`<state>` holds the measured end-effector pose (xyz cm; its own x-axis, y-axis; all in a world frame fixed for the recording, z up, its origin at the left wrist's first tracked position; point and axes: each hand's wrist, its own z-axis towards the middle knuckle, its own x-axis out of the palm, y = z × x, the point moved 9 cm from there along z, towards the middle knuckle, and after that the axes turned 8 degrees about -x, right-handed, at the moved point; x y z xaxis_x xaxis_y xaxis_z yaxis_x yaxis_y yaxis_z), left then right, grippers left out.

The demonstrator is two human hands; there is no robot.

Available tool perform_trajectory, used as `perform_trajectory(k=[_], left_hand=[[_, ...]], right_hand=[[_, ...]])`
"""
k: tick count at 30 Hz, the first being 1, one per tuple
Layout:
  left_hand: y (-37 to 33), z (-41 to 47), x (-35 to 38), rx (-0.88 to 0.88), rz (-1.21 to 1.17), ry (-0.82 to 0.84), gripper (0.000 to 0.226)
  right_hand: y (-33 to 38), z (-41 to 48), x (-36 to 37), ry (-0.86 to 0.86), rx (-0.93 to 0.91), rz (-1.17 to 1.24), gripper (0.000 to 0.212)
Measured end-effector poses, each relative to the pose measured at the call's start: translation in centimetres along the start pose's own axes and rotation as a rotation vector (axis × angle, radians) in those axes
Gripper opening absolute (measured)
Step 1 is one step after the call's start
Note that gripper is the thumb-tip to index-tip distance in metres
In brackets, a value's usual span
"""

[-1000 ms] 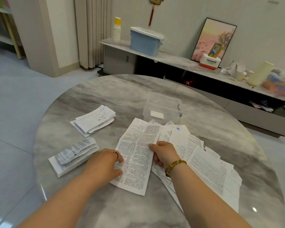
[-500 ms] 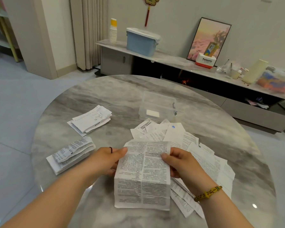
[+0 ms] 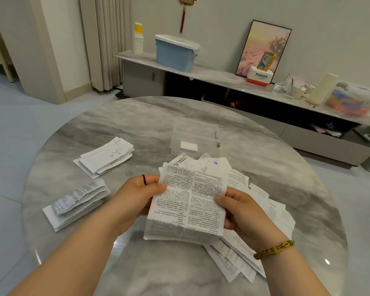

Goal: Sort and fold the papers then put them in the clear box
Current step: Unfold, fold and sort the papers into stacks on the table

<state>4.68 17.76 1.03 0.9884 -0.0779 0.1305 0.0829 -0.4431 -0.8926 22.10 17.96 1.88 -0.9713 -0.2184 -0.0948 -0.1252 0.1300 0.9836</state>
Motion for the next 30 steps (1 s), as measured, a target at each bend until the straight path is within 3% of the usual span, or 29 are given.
perform_trajectory(k=[5, 10, 16, 22, 27, 30], left_hand=[[0.5, 0.5, 0.2, -0.050, -0.089, 0.071, 0.025], [0.2, 0.8, -0.1, -0.043, -0.209, 0.095, 0.032], [0.0, 0.7, 0.1, -0.023, -0.185, 0.059, 0.038], [0.1, 0.7, -0.1, 0.043, -0.059, 0.024, 0.027], [-0.3, 0.7, -0.5, 0.107, -0.013, -0.044, 0.037], [-0.8, 0.5, -0.6, 0.163, -0.009, -0.064, 0.044]], right_hand=[[0.3, 0.6, -0.6, -0.004, -0.024, 0.130, 0.041], [0.4, 0.8, -0.5, -0.007, -0.035, 0.189, 0.035], [1.2, 0.9, -0.7, -0.053, -0.161, -0.009, 0.049], [1.6, 0.8, -0.8, -0.125, -0.194, -0.097, 0.056], [0.6, 1.2, -0.8, -0.150, -0.122, 0.061, 0.032], [-0.3, 1.3, -0.2, -0.079, -0.036, 0.180, 0.020]])
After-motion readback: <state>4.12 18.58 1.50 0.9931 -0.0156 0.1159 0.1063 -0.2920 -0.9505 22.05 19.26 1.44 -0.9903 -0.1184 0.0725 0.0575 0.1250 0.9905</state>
